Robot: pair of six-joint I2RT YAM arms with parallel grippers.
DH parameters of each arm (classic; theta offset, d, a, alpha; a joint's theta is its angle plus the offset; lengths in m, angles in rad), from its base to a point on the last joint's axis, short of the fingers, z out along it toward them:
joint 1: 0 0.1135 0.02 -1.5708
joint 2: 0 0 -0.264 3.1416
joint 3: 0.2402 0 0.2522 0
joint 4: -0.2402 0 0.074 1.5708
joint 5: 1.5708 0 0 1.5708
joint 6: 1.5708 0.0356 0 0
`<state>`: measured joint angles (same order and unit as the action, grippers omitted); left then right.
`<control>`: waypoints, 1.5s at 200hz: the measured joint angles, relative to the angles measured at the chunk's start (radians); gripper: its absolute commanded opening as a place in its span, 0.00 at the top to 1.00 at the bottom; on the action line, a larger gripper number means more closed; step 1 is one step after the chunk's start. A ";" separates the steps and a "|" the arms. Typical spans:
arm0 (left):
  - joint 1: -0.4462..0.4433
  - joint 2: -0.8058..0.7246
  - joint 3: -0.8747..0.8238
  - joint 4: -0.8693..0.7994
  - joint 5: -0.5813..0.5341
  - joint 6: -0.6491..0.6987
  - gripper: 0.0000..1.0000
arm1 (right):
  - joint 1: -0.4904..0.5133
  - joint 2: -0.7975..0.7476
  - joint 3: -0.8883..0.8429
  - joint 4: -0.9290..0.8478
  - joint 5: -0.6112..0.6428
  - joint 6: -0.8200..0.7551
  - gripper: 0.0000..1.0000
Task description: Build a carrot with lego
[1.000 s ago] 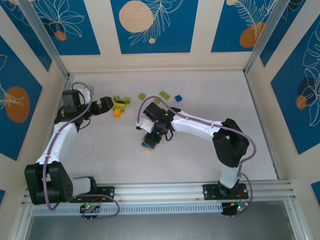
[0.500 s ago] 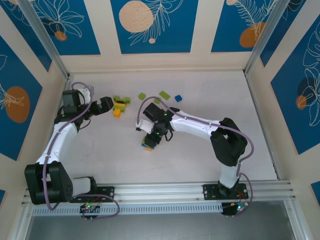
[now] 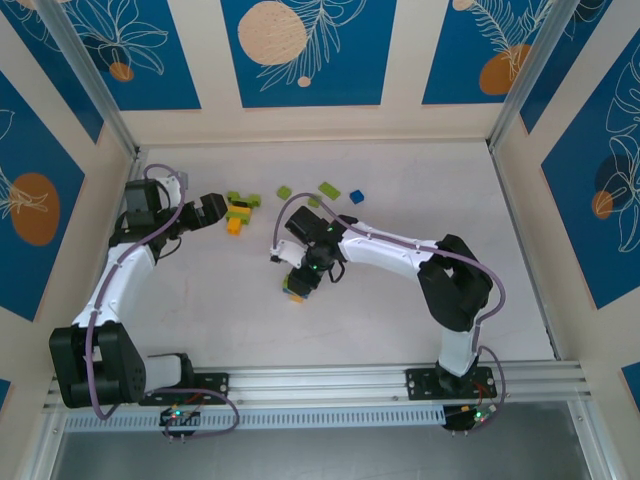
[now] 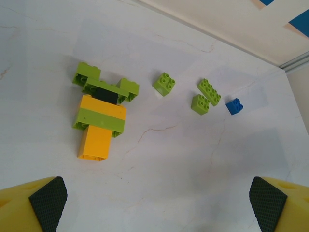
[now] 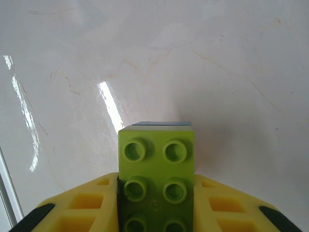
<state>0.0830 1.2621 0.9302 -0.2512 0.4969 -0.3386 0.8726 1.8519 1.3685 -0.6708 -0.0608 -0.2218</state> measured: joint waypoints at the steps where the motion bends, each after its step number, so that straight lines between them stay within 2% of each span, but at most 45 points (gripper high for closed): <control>1: 0.000 0.001 0.000 0.000 0.000 0.000 0.00 | 0.000 0.000 0.000 0.000 0.000 0.000 0.69; 79: 0.000 0.003 0.000 0.000 0.000 0.000 0.01 | 0.008 0.011 0.014 -0.011 0.013 0.000 0.69; 221: 0.000 0.003 0.000 0.000 0.000 0.000 0.00 | 0.078 0.004 -0.029 0.056 0.151 0.043 0.73; 300: 0.000 0.003 0.000 0.000 0.004 0.000 0.00 | 0.091 0.002 -0.050 0.096 0.173 0.089 0.73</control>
<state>0.0830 1.2655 0.9306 -0.2508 0.5011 -0.3386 0.9638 1.8542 1.3190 -0.5751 0.1123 -0.1333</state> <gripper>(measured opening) 0.996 0.321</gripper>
